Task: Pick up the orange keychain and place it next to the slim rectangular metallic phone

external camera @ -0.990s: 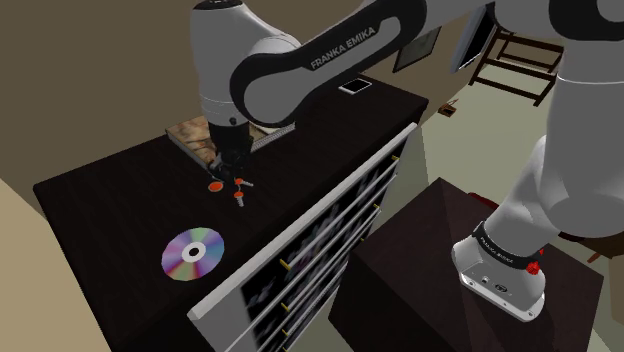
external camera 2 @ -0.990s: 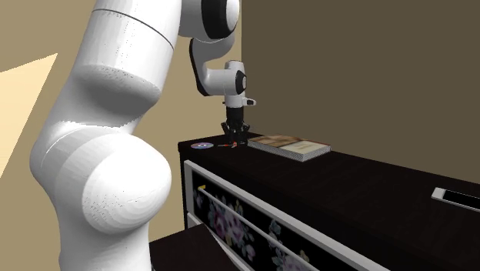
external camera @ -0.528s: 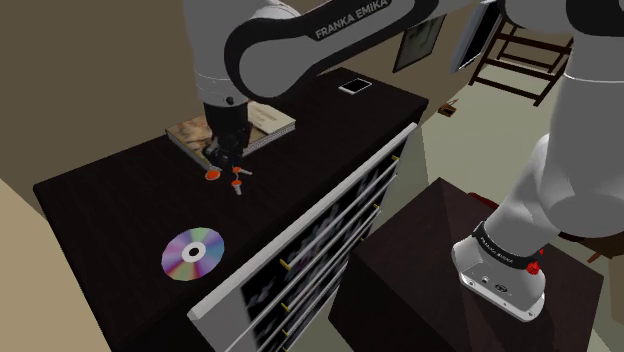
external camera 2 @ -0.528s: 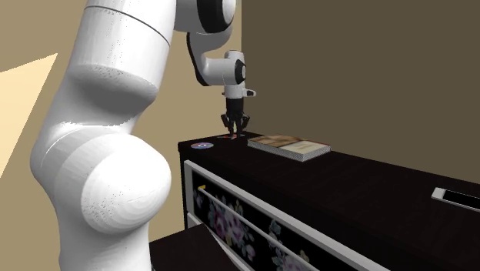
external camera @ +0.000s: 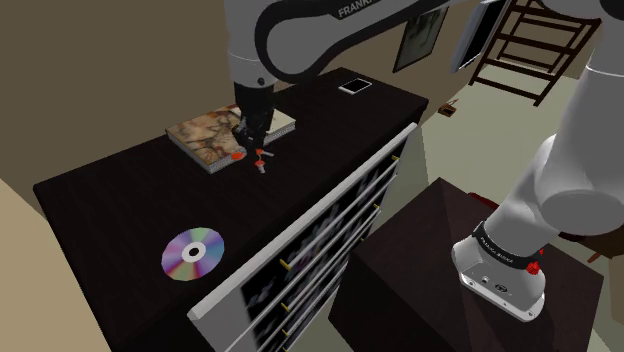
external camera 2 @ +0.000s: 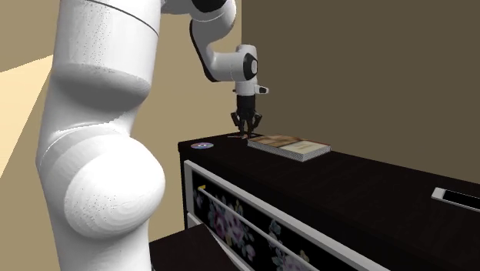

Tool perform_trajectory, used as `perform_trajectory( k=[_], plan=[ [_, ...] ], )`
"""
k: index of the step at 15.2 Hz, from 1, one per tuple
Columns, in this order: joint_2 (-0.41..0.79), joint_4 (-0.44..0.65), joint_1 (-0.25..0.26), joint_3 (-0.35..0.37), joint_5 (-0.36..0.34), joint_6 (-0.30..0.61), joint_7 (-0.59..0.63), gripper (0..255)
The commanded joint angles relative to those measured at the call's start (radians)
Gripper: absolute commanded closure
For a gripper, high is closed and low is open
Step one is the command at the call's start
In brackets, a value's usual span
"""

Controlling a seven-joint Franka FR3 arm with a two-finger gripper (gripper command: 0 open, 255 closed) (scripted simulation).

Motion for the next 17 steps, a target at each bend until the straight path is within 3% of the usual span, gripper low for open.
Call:
perform_trajectory(
  k=[1, 9, 17],
  plan=[
    [-0.033, -0.037, -0.032, -0.009, 0.021, 0.007, -0.049, 255],
    [-0.145, -0.171, -0.153, -0.074, 0.093, 0.036, -0.263, 255],
    [-0.198, -0.230, -0.258, -0.159, 0.131, 0.039, -0.472, 255]
  ],
)
